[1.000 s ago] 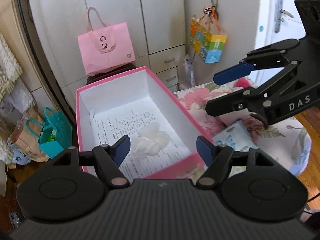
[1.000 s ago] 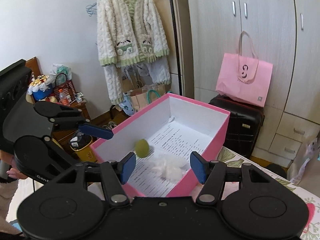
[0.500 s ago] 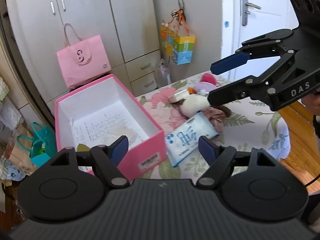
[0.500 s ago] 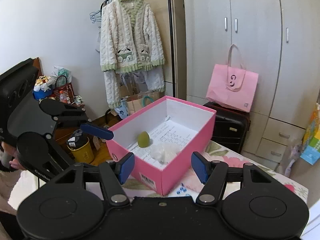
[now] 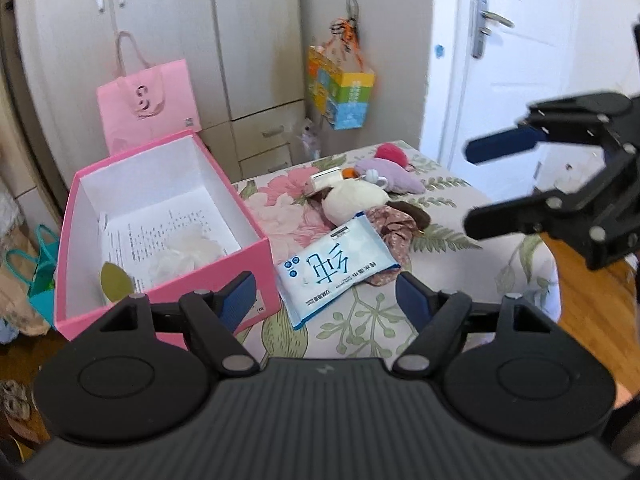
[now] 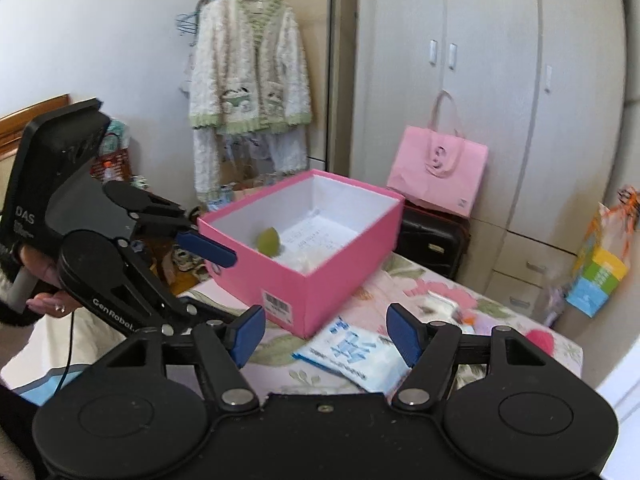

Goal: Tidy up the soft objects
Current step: 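Move the left tool to the blue-and-white tissue pack and grasp it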

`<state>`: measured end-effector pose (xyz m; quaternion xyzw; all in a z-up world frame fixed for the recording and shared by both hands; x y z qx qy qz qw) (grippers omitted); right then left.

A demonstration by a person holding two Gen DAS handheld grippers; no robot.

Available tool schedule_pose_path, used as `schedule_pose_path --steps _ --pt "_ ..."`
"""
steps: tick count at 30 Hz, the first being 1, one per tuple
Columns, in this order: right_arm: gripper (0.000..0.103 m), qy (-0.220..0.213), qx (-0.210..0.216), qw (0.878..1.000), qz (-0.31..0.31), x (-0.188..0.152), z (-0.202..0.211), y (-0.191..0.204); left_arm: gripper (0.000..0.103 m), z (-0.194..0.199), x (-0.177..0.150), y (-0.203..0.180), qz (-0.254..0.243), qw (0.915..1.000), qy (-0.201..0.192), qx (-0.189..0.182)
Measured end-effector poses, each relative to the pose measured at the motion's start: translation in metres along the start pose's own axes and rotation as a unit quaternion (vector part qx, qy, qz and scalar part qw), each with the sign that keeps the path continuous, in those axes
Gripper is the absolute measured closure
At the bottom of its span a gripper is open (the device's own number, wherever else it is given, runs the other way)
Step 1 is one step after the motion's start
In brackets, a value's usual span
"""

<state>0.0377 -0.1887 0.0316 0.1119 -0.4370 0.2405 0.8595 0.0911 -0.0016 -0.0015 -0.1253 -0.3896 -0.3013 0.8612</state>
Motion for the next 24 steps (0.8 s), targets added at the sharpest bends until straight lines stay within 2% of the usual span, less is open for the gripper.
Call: schedule_pose_path --steps 4,9,13,24 --pt "0.031 0.003 -0.012 1.000 -0.009 -0.016 -0.007 -0.006 0.029 -0.017 -0.011 -0.005 0.020 0.9998 -0.004 0.000" --pt "0.031 0.012 -0.015 0.999 -0.037 -0.038 -0.030 -0.021 0.033 -0.042 -0.025 -0.001 0.078 0.9966 -0.003 -0.027" --pt "0.031 0.016 -0.021 0.998 -0.057 -0.054 -0.055 -0.033 0.038 -0.064 -0.034 0.006 0.117 0.9930 -0.011 -0.017" --pt "0.032 0.010 -0.034 0.999 -0.031 -0.065 -0.109 -0.031 0.045 -0.113 -0.047 0.034 0.227 0.9734 -0.018 -0.022"
Point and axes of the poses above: each gripper's, at about its wrist camera, not at the fingertips, and z roughly against the way its jaws point, y to its left, x to its top, the point moved 3 cm from there along -z, roughly the way its jaws point, and after that the axes turned 3 degrees about y, right-handed, at the moved point
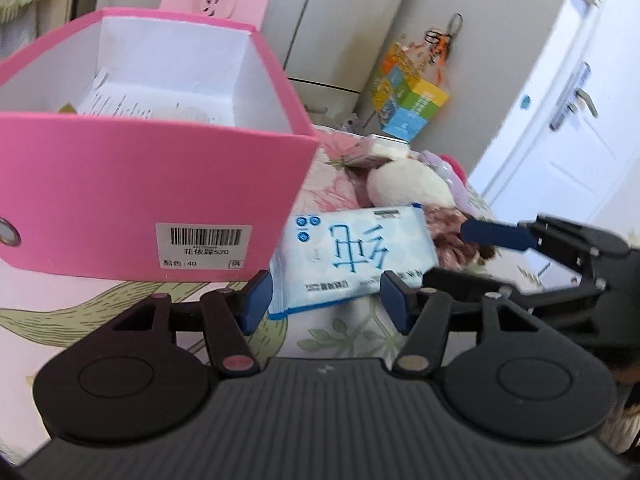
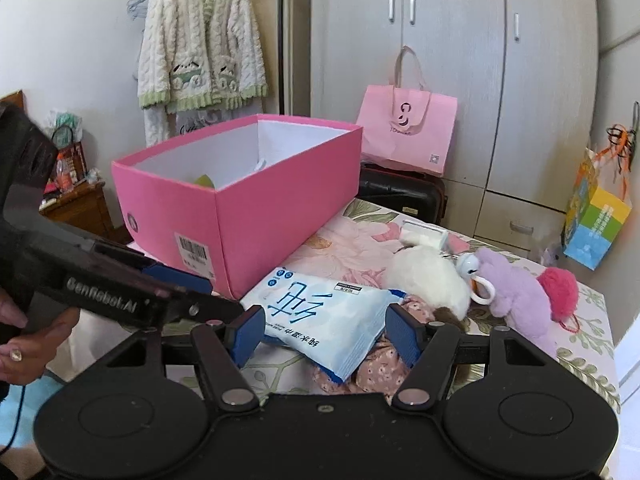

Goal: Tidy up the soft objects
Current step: 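Move the left tool to the blue-and-white tissue pack and grasp it, then lift the tissue pack with the left tool and drop it into the pink box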

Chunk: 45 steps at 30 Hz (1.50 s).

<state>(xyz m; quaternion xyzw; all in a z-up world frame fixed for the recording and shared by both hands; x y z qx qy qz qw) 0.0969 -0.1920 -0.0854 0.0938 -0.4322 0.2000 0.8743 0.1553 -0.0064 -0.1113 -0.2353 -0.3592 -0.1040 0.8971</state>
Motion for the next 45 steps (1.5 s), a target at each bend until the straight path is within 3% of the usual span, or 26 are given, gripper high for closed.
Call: schedule_pose_path --steps 3,14,19,25,31,38,45 --pt "0.032 0.011 0.003 1.000 0.011 -0.006 -0.011 0.002 0.045 -0.004 -0.001 0.003 0.013 0.9995 -0.029 0.007" --pt "0.030 0.033 -0.012 0.997 0.076 -0.017 -0.029 0.008 0.045 -0.025 -0.008 0.003 0.047 0.9986 -0.025 0.003" --pt "0.029 0.029 -0.023 0.997 0.070 -0.022 -0.036 0.005 0.050 -0.030 -0.013 -0.014 0.014 0.9980 -0.039 0.048" --pt "0.031 0.011 -0.038 0.997 0.063 -0.030 -0.039 0.009 0.055 -0.030 -0.011 -0.019 -0.001 0.9982 -0.038 0.046" --pt "0.048 -0.001 -0.049 0.997 0.063 -0.035 -0.036 0.018 0.056 -0.025 -0.013 -0.023 -0.014 0.9989 -0.031 0.034" --pt "0.048 -0.001 -0.067 0.995 0.069 -0.037 -0.029 0.020 0.056 -0.017 -0.016 -0.028 -0.029 0.9994 -0.016 0.008" --pt "0.048 -0.012 -0.085 0.993 0.083 -0.034 -0.015 0.032 0.056 0.003 -0.019 -0.046 -0.080 0.9962 -0.020 0.029"
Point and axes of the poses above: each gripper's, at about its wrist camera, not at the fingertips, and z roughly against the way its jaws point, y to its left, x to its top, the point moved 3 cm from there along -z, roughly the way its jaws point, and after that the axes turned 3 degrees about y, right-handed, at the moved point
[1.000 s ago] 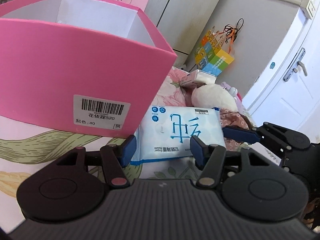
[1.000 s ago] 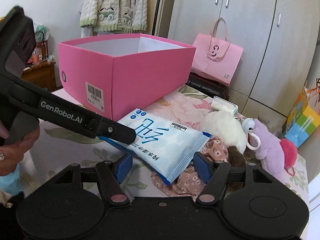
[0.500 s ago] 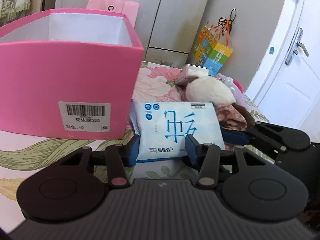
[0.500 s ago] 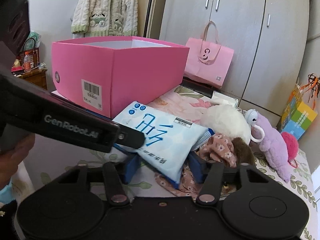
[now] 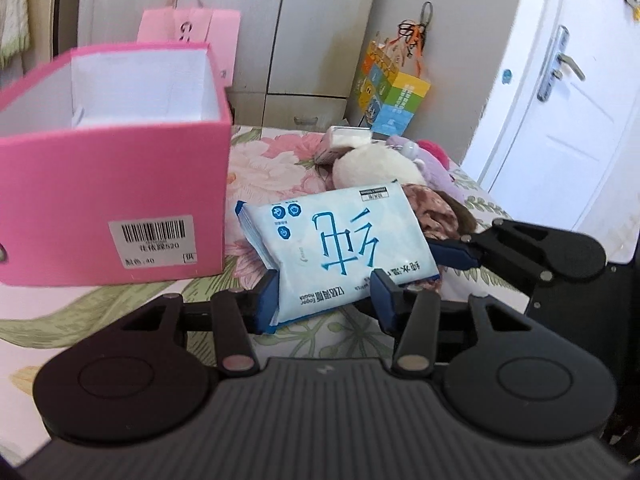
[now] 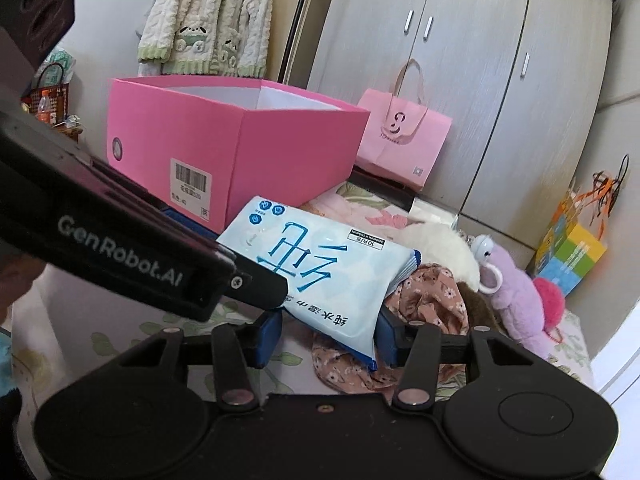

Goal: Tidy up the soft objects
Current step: 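Lift the tissue pack with the left tool and drop it into the pink box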

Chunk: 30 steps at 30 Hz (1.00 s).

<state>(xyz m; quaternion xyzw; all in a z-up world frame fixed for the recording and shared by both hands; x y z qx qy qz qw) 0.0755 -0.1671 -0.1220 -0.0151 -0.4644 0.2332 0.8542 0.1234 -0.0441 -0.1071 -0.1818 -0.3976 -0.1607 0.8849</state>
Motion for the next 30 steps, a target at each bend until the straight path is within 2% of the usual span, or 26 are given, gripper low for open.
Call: schedule_pose_path --steps 5,14,19,30 --pt "0.048 -0.004 -0.006 1.000 -0.002 0.003 0.015 0.006 0.056 0.021 -0.001 -0.012 -0.032 0.9994 -0.002 0.012" --pt "0.047 -0.016 -0.015 0.999 0.025 0.006 0.035 0.026 0.056 0.048 -0.007 -0.010 -0.039 0.9990 0.005 0.020" --pt "0.047 -0.008 0.005 1.000 0.027 0.007 0.033 0.034 0.056 0.050 -0.011 0.002 -0.019 0.9995 0.019 0.018" --pt "0.048 0.025 0.030 0.999 0.010 0.010 0.033 0.052 0.056 0.059 -0.016 0.012 -0.027 0.9976 0.061 0.017"
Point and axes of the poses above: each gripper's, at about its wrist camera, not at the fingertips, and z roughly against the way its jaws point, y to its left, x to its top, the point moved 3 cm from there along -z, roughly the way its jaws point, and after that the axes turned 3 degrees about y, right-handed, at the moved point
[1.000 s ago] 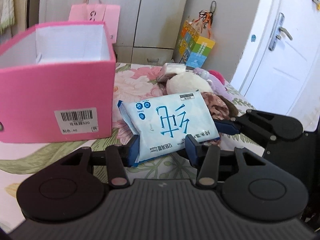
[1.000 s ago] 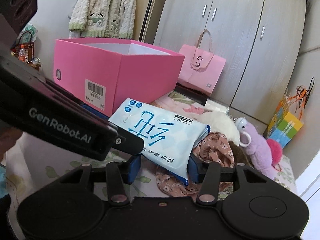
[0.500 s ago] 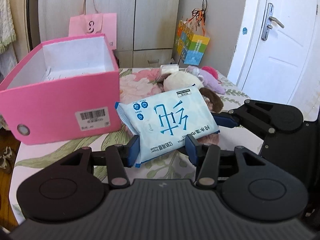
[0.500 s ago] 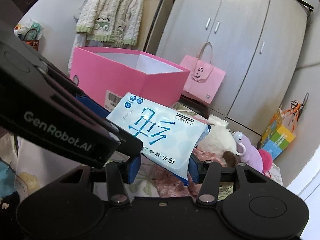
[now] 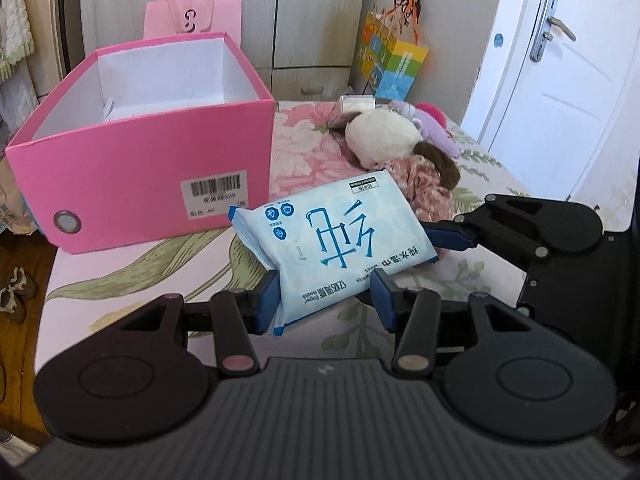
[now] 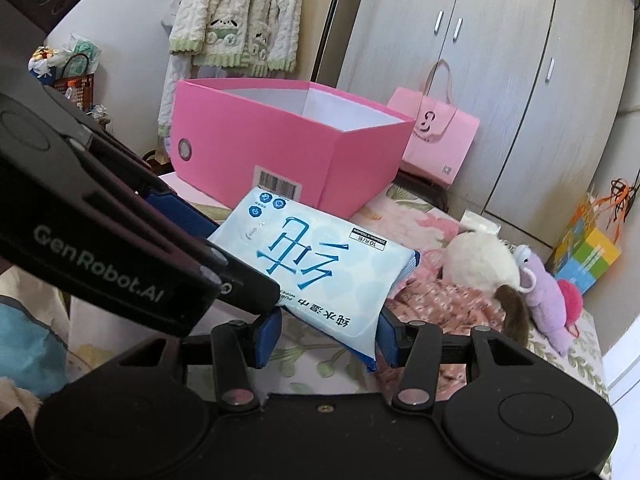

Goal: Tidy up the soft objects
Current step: 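Lift the tissue pack with the left tool and drop it into the pink box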

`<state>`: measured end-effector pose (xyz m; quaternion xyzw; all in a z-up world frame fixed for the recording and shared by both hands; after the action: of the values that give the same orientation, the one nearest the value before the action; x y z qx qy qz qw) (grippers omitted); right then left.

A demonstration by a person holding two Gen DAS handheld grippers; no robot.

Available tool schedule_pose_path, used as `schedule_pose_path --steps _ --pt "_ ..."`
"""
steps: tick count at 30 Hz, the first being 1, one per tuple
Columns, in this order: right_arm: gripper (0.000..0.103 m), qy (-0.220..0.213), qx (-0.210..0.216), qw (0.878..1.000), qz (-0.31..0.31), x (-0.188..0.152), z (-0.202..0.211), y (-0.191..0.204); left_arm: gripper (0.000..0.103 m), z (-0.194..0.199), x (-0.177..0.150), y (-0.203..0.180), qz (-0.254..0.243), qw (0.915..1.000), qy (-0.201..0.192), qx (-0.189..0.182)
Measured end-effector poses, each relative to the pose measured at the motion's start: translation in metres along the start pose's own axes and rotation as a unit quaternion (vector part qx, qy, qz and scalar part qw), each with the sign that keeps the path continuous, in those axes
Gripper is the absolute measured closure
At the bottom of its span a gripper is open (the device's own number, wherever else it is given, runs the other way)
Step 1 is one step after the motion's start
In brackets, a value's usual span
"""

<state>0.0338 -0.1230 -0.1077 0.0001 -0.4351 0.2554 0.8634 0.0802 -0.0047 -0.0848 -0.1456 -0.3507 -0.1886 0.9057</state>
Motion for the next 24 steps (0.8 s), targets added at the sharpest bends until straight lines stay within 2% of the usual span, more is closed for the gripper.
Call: schedule_pose_path --steps 5,17,24 --pt "0.048 0.006 0.000 1.000 0.001 0.007 0.012 0.014 0.056 0.020 0.000 0.002 -0.013 0.9998 0.013 0.005" --pt "0.048 -0.008 0.001 1.000 0.011 0.042 0.049 0.035 0.056 0.078 0.010 0.012 -0.036 0.9993 -0.002 0.012" --pt "0.048 -0.044 -0.013 0.999 0.025 0.069 0.059 0.033 0.057 0.096 0.034 0.020 -0.051 0.9977 -0.039 0.023"
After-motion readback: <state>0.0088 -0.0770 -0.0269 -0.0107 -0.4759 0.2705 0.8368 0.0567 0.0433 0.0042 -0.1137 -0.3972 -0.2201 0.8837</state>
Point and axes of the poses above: each gripper's, at about its wrist camera, not at the fingertips, and z roughly against the way its jaws point, y to its left, x to its top, the point moved 3 cm from there along -z, roughly the way its jaws point, and after that the axes turned 3 degrees about y, right-handed, at the moved point
